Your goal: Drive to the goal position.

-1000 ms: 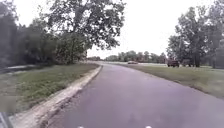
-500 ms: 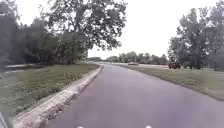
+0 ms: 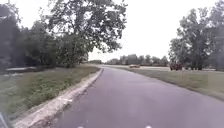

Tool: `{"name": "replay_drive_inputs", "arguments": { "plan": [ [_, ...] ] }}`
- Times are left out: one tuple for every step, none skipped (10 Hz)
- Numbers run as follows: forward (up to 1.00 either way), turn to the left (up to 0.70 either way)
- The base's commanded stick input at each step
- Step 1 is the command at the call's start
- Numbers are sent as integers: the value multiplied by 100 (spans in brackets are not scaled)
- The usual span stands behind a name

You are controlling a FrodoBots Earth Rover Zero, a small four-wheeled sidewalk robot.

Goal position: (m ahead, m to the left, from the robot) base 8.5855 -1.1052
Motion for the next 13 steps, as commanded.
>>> {"name": "replay_drive_inputs", "arguments": {
  "plan": [
    [70, 0],
    [70, 0],
    [70, 0],
    [70, 0],
    [70, 0],
    [70, 0],
    [70, 0],
    [70, 0],
    [70, 0],
    [70, 0],
    [70, 0],
    [70, 0],
    [70, 0]
  ]
}}
